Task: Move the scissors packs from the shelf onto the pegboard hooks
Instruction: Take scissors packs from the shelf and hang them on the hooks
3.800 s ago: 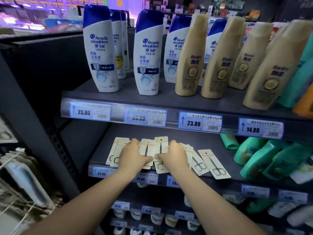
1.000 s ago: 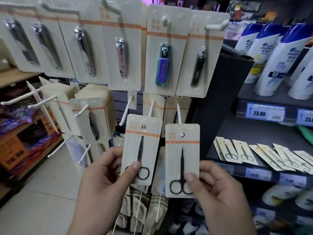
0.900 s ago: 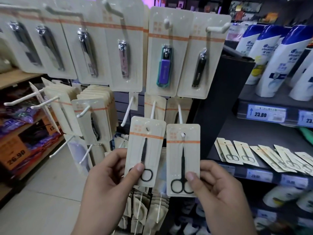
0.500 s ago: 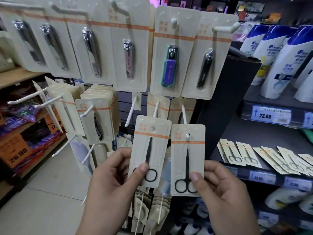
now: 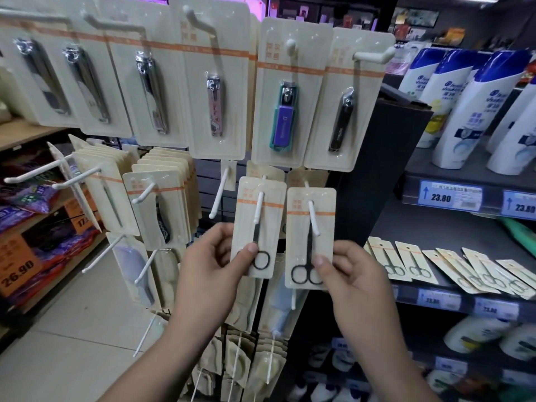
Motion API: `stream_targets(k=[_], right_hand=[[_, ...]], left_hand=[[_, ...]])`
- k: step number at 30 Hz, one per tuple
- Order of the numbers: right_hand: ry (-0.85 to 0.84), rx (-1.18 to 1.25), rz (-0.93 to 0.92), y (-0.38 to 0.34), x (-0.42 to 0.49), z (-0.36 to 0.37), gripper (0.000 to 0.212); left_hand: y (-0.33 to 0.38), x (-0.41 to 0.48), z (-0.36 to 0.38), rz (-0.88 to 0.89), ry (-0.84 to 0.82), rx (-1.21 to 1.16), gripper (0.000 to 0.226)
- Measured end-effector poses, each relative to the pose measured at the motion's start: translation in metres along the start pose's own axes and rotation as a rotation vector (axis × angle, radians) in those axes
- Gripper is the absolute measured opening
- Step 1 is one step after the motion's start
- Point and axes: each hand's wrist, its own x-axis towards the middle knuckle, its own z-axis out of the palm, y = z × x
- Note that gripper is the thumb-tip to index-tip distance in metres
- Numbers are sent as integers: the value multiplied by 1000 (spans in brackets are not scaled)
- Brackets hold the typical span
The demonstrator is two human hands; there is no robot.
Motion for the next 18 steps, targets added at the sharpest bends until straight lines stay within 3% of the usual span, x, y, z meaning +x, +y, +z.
stream_targets(k=[13,16,18], right_hand=[[141,-164,-92,23,54,19,7],[159,-195,-114,27,53,17,7],[176,-252,-125,29,50,14,9]], left_hand=[[-20,45,7,73,22,193,11],[-18,41,5,125,10,376,25],[-20,38,2,114,-18,521,16]])
